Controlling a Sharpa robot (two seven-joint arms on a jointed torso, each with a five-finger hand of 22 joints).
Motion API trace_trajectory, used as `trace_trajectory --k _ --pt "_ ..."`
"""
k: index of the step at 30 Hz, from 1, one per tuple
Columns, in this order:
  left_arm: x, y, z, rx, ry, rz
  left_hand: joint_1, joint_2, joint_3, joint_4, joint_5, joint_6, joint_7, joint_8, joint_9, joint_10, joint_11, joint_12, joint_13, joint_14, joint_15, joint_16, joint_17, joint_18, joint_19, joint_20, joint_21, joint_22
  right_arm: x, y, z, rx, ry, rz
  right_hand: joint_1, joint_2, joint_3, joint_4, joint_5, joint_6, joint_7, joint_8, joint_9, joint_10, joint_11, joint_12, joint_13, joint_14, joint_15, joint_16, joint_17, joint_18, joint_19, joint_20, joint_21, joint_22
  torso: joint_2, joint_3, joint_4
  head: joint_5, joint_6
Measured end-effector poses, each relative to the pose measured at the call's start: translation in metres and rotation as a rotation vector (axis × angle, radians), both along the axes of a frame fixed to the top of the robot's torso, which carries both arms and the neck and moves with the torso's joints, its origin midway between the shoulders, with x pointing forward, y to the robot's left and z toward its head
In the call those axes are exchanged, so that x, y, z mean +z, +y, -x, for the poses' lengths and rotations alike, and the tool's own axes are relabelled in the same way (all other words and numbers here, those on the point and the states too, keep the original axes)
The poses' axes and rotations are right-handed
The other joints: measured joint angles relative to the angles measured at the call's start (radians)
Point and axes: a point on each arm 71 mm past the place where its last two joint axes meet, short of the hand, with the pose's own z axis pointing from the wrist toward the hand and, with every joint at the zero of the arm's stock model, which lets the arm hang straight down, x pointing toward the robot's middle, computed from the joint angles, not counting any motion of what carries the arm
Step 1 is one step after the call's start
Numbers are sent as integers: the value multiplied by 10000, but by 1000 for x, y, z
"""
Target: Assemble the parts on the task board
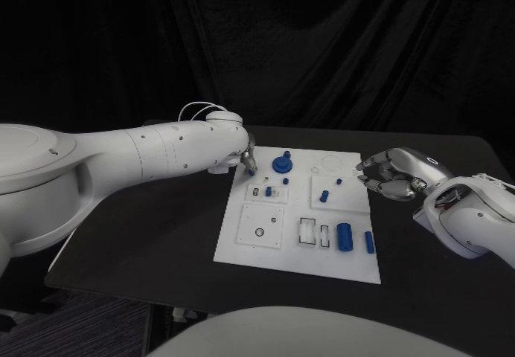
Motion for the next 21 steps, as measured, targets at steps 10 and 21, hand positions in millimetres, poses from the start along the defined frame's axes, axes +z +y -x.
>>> trace_trajectory --k 10,21 --pt "-1 3 3 68 -105 97 -314 -364 539 -239 0 23 2 61 261 -35 -35 0 0 -16 -15 0 0 -1 -4 -4 70 -1 0 -1 -1 -47 2 19 0 0 28 -28 0 0 0 -41 0 0 0 -35 0 0 0 0 0 -2 0 0 -59 -1 -4 1 0 1 0" --pt "0 20 17 730 -173 811 -464 -397 757 -402 -1 84 13 61 351 -35 -35 0 0 -16 -15 0 0 -1 -4 -3 70 -1 0 -4 0 -125 13 39 0 0 28 -28 -1 0 0 -42 -9 0 0 -35 0 0 0 0 0 -3 0 0 -59 -1 -10 1 3 -51 0"
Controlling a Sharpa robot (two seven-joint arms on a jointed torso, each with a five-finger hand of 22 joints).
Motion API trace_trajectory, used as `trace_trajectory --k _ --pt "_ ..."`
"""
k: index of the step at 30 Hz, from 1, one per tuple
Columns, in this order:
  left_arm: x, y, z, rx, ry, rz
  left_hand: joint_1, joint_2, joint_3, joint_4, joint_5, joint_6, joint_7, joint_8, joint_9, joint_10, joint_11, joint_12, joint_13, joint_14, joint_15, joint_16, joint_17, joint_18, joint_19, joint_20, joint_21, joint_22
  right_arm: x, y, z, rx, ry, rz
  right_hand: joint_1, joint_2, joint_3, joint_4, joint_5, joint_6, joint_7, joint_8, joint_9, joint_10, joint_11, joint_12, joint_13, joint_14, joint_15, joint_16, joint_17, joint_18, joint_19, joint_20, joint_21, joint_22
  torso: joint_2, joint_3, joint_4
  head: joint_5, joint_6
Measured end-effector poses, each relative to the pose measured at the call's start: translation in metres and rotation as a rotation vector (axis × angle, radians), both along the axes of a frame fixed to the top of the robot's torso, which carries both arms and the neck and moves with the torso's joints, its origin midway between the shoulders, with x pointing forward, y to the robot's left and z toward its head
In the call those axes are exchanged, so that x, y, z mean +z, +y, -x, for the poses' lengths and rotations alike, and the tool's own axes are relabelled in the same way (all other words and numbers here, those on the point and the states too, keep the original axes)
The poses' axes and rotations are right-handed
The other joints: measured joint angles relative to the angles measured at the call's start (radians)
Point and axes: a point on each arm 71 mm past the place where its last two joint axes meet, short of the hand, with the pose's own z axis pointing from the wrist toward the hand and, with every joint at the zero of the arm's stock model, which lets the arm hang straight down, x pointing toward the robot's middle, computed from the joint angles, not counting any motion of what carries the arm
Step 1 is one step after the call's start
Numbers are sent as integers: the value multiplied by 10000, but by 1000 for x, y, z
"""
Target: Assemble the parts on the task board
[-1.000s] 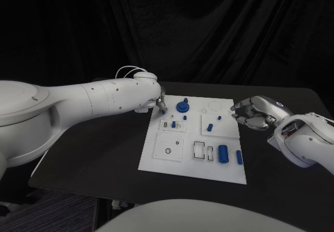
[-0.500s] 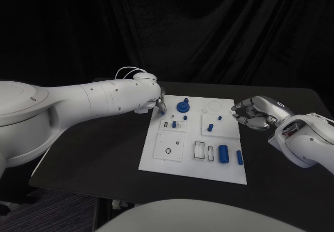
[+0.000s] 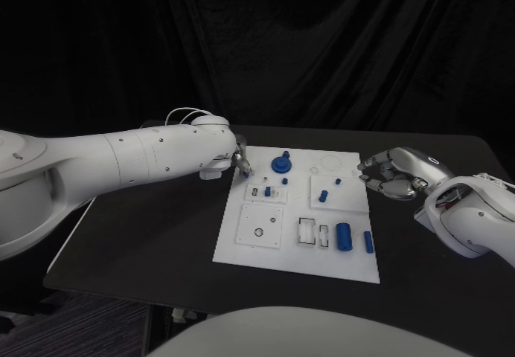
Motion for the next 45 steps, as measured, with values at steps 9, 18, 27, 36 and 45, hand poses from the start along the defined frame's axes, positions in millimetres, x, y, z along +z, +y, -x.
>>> trace_trajectory --k 9,18,27,36,45 --pt "12 6 21 217 -302 659 -271 10 358 -220 40 43 20 58 59 38 -37 0 0 0 1 0 0 0 0 1 0 0 0 -2 -1 -74 6 25 0 0 0 0 0 0 0 0 1 0 0 0 0 0 0 0 0 -1 0 0 0 8 -6 5 1 -17 0" --pt "15 -7 36 4 -359 1077 -345 23 387 -217 41 46 22 58 81 38 -37 0 0 0 1 0 0 0 0 1 -119 -1 0 -3 -1 -108 11 34 0 0 28 28 0 0 0 0 1 0 0 1 0 0 0 -40 0 -1 0 0 0 7 5 -2 -4 -27 0" --pt "14 -11 38 60 -482 1243 -406 42 400 -207 40 51 26 58 81 38 -37 0 0 37 -35 0 0 0 0 1 -119 -1 0 -4 0 -112 17 29 0 0 28 28 0 0 0 0 2 0 0 1 0 0 0 -40 0 -1 0 0 0 5 13 -6 -6 -42 0" --pt "9 -13 39 108 -463 1279 -539 67 576 -328 38 114 23 57 97 37 -36 0 0 37 -34 0 0 0 0 1 -119 -2 0 -4 0 -117 19 28 0 0 28 28 -1 0 0 1 -7 0 0 1 0 0 0 -39 0 -1 0 0 0 5 12 -5 -7 -36 0" --pt "7 -16 40 79 -405 1289 -552 54 604 -302 36 118 28 57 97 37 -36 0 0 36 -34 0 0 0 0 2 -162 -2 0 -3 0 -107 23 25 0 0 28 28 42 0 0 0 -7 0 0 1 0 0 0 -40 0 -1 0 0 0 4 11 -4 -5 -14 0"
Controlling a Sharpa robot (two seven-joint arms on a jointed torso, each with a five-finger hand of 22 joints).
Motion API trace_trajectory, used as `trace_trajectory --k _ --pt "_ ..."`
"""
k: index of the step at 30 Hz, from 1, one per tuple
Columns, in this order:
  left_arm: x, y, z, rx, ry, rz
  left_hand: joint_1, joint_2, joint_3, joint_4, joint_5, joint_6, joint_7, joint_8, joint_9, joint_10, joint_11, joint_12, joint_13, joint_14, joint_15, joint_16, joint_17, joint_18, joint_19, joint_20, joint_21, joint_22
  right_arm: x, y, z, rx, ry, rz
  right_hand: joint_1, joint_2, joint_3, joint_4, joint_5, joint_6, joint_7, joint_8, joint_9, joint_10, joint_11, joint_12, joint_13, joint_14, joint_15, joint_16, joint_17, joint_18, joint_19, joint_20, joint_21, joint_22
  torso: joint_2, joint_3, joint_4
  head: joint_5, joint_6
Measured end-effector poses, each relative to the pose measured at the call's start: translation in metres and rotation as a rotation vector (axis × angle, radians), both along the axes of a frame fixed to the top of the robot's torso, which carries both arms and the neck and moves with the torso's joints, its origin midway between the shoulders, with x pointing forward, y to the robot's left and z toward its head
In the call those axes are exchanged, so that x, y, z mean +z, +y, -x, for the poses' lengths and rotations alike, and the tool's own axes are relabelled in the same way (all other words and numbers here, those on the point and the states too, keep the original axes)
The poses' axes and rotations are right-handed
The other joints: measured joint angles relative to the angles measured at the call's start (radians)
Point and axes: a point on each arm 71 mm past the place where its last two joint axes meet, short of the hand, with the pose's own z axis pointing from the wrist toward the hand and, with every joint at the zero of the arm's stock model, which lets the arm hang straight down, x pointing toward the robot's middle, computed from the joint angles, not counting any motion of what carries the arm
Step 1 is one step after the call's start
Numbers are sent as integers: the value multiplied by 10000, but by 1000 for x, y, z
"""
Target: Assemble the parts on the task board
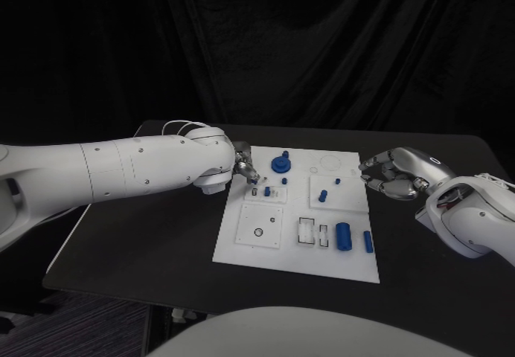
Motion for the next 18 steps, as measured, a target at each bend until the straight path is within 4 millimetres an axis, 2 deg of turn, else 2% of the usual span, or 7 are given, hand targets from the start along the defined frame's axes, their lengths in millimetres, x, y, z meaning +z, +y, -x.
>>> trace_trajectory --k 18 --pt "-7 2 4 4 181 -22 -71 29 0 -1 -6 -8 -11 -1 12 0 1 0 0 0 1 0 0 -1 0 0 -35 -1 0 0 0 -4 5 3 0 0 0 0 0 0 0 0 1 0 0 0 0 0 0 0 0 -1 0 0 0 -2 -1 2 1 -19 0"
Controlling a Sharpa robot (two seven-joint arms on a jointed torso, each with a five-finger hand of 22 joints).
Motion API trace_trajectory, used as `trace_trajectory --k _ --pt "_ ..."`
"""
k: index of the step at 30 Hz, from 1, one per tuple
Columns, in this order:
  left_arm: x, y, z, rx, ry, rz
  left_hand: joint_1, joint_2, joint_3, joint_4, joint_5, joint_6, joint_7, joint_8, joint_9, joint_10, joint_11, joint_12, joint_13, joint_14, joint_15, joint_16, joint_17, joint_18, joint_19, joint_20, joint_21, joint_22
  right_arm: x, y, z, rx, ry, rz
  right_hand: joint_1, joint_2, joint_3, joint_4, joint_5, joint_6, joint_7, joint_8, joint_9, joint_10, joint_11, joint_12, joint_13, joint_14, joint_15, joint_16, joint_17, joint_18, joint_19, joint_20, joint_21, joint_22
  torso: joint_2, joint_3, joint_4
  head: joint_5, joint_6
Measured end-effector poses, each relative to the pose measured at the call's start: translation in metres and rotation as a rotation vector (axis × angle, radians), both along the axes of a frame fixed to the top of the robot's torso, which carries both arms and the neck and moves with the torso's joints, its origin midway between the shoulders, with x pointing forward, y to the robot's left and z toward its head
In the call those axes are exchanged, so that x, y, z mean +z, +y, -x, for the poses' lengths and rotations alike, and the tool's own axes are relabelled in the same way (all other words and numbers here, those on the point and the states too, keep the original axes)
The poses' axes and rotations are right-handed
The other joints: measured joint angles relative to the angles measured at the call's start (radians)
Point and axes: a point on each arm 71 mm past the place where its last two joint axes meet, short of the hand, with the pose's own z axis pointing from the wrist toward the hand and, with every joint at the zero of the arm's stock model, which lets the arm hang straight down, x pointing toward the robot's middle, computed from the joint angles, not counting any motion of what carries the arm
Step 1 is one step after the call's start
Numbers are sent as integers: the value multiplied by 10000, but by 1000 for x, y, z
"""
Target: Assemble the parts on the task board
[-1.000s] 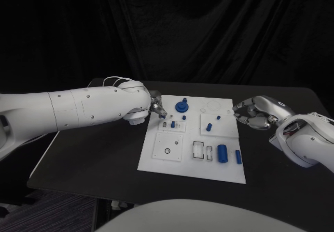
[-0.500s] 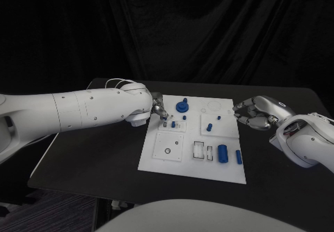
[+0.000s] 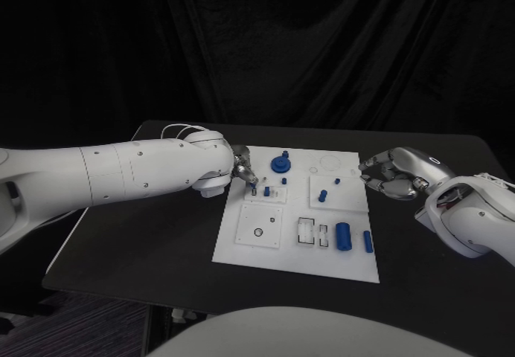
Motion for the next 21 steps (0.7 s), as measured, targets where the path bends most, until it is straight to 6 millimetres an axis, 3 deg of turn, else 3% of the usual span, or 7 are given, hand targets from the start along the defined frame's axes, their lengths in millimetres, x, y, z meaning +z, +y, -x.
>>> trace_trajectory --k 8,21 --pt "-1 -2 2 -85 77 1 -6 -6 0 0 -1 -1 -2 -2 0 0 0 0 0 0 0 0 0 0 0 0 0 0 0 1 0 9 2 -2 0 0 0 0 0 37 37 0 0 0 0 0 0 0 0 0 0 1 0 0 0 0 1 -1 0 -50 0" --pt "-6 1 4 -98 251 -39 -128 -42 140 -83 21 -28 -35 -21 13 -1 0 0 0 0 1 0 0 0 0 0 -37 0 0 1 0 17 4 -4 0 0 0 0 -1 37 36 0 1 0 0 0 0 0 0 0 0 0 0 0 0 -1 1 0 -1 -21 0"
